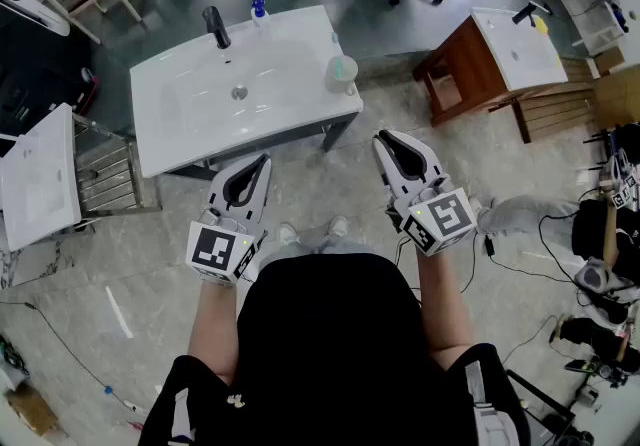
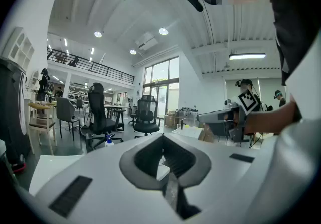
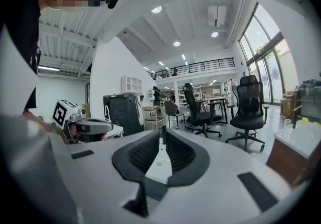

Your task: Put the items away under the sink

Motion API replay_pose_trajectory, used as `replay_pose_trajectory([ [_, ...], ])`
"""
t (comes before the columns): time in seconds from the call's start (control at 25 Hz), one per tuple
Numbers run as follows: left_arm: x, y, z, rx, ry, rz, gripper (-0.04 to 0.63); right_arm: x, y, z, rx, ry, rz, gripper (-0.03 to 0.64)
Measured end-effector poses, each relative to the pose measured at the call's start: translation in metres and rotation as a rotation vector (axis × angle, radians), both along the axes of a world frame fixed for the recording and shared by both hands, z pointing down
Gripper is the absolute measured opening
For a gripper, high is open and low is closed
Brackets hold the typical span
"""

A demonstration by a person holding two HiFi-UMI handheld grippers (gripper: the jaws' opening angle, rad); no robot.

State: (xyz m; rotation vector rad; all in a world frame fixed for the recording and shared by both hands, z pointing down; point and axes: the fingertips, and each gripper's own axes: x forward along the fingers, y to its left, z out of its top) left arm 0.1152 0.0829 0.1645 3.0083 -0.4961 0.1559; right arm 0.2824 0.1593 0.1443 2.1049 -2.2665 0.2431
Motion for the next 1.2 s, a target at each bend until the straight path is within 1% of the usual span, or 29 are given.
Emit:
replay_pose_trajectory([
  [0.2, -0.004, -0.002, 0.006, -0.011, -0.002, 0.000, 0.023, -0.006, -0.002, -0.001, -0.015, 0.021, -0.002, 0.058],
  [0.36, -0.014, -0.007, 0.007, -0.009, 0.004, -0.011, 0.023, -0.011, -0.003, -0.003, -0.020, 0.019, 0.008, 0.058],
  [0.48, -0.026, -0.012, 0.010, -0.006, 0.009, -0.013, 0.023, -0.014, -0.004, -0.004, -0.024, -0.003, 0.038, 0.058],
  [0.64, -0.045, -0.021, 0.018, -0.034, 0.028, -0.011, 0.023, -0.019, -0.009, -0.007, -0.015, -0.053, 0.083, 0.058],
  [0.76, -0.054, -0.023, 0.027, -0.047, 0.020, -0.006, 0.023, -0.023, -0.012, -0.007, -0.025, -0.029, 0.101, 0.058],
  [0.88, -0.055, -0.024, 0.031, -0.052, 0.009, 0.005, 0.023, -0.020, -0.015, -0.004, -0.020, -0.033, 0.110, 0.058],
  [1.04, -0.051, -0.030, 0.034, -0.045, -0.023, 0.019, 0.023, -0.011, -0.025, -0.005, -0.027, -0.044, 0.120, 0.058],
  [1.2, -0.042, -0.043, 0.034, -0.050, -0.047, -0.009, 0.023, 0.007, -0.041, -0.004, -0.028, -0.057, 0.103, 0.058],
])
